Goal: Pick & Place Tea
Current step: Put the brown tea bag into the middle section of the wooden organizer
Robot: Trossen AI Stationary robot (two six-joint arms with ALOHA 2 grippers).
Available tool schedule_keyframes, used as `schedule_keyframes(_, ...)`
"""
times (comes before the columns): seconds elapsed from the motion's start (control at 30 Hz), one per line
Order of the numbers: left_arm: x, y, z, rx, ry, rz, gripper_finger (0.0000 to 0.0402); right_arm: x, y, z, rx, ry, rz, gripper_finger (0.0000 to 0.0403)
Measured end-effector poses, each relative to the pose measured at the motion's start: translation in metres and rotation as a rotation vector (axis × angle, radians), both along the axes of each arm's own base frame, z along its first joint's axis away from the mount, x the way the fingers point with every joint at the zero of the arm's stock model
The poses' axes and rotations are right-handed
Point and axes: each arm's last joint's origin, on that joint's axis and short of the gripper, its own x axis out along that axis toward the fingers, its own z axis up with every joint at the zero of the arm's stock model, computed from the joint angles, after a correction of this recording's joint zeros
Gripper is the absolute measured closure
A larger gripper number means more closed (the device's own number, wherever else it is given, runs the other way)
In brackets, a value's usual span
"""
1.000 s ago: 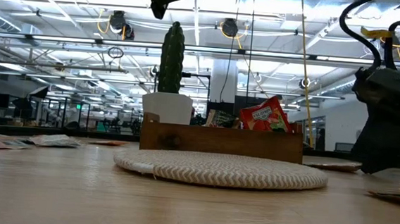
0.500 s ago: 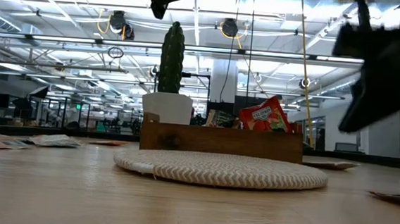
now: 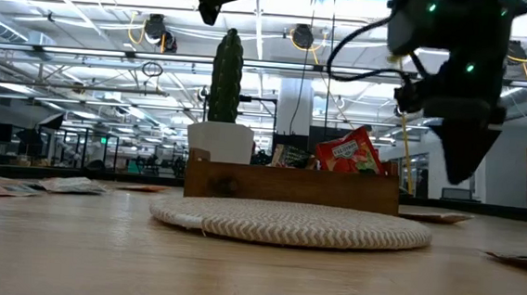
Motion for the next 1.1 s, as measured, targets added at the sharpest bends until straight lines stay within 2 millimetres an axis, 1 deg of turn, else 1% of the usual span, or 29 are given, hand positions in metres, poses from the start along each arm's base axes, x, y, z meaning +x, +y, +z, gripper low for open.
schedule_keyframes(0.1,0.0,0.0,0.0,0.0,0.0,-0.001,0.036,0.004,-0.008,-0.011,0.073,-0.081,-0.047,0.0106)
schedule_keyframes(0.23,0.0,0.0,0.0,0.0,0.0,0.0,0.036,0.006,-0.011,-0.026,0.125,-0.146,-0.061,0.0099)
schedule_keyframes(0.4,0.0,0.0,0.0,0.0,0.0,0.0,0.036,-0.001,-0.013,-0.045,0.199,-0.179,-0.113,0.0099)
schedule_keyframes(0.57,0.0,0.0,0.0,0.0,0.0,-0.001,0.036,-0.013,-0.014,-0.059,0.204,-0.159,-0.153,0.0099)
schedule_keyframes(0.63,0.0,0.0,0.0,0.0,0.0,0.0,0.036,-0.015,-0.014,-0.061,0.204,-0.158,-0.158,0.0101)
schedule_keyframes(0.8,0.0,0.0,0.0,0.0,0.0,0.0,0.036,-0.018,-0.014,-0.064,0.203,-0.143,-0.172,0.0129)
schedule_keyframes(1.1,0.0,0.0,0.0,0.0,0.0,-0.001,0.036,-0.019,-0.014,-0.065,0.197,-0.133,-0.17,0.0212)
